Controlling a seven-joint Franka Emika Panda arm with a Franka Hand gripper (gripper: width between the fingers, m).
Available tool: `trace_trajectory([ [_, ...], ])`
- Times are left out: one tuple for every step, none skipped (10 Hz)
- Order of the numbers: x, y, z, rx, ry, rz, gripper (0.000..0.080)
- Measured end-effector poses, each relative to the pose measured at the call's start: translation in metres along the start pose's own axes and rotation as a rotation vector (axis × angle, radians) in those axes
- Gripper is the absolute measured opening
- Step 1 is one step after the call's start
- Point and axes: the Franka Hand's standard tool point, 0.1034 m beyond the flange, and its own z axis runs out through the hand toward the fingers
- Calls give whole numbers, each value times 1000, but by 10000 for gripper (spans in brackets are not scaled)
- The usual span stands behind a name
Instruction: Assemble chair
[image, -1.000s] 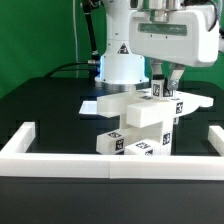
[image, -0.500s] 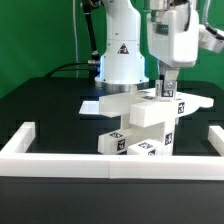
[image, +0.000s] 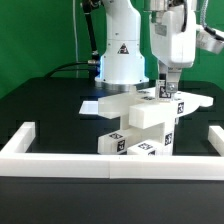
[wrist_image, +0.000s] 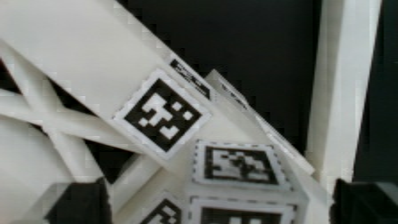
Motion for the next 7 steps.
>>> trace_trajectory([
  [0,0,0,-3,12,-119,644],
  [0,-1,0,2,14,-237,644],
  [-1,-1,0,0,14,-333,648],
  [-2,0,1,-1,15,-420,648],
  [-2,-1,0,1,17,-538,648],
  [-2,-2,0,3,18,-623,648],
  [-2,-2,0,3,19,-676,648],
])
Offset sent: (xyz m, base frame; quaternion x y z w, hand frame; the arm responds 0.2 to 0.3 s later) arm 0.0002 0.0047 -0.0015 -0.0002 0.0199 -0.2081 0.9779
